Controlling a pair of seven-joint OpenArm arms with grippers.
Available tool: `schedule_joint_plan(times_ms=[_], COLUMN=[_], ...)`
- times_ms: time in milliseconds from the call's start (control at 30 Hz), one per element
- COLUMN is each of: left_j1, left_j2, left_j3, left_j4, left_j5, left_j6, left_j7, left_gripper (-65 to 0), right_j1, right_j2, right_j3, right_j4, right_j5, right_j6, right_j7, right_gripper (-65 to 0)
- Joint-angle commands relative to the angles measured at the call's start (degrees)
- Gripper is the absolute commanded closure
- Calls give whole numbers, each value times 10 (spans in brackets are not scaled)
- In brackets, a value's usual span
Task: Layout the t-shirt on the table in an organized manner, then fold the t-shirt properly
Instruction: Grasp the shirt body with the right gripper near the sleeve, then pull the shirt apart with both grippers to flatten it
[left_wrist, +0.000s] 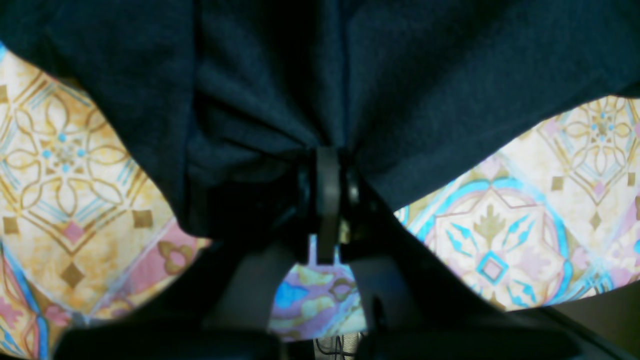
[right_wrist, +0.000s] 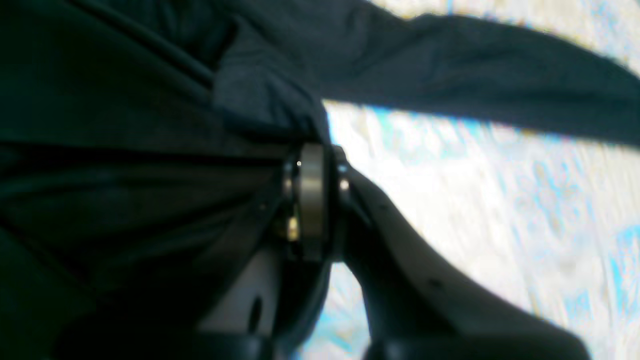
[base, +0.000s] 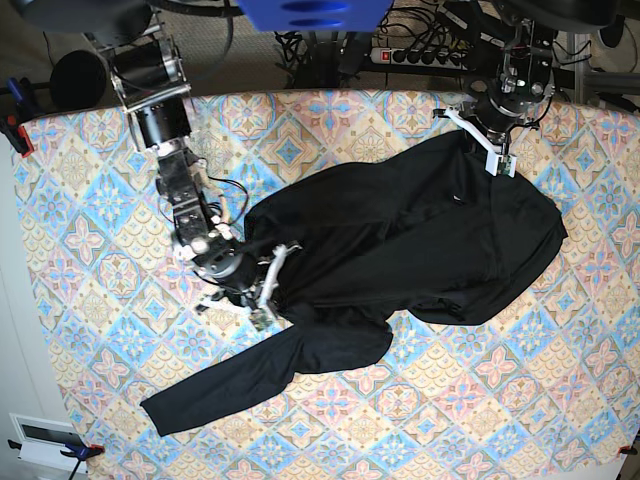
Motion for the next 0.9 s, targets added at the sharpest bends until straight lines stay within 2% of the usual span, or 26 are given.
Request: schedule_joint_plan(times_ms=[0,67,200,300,400,567,733,867], left_j1=[1,-7,-9,-10,-10,-18,-22,-20], left_j2=[-5,-5,-5,-5,-5,-5,-7,-6], left_j3=[-1,-1,-1,-1,-1,-1,-4,-30], left_j4=[5,5,5,5,5,5,5,20], left_j5=[-3,-3,-3,-3,-3,-3,-3,-3], left_j6=[-2,-2,-2,-2,-2,-2,-2,-2], left_j7=[0,0,0,0,0,1,1,2], left_gripper=[0,0,0,0,0,0,-9,-9], right_j1=[18,18,43,56,71,80,73,-8], right_j2=[7,9,29,32,32,32,32,36], right_j3=[21,46,95,114,126,143,144,139], right_j4=[7,-1,-39,-66,-91,-117,-102,-18], right_j5=[-1,10,85,113,114,114,115,114], right_j6=[-7,-6,-6,-6,-6,-6,-6,-6], right_j7=[13,13,13,13,13,9,8,-27], right_gripper=[0,-1,-1,-5,-51,-167,-181,-182])
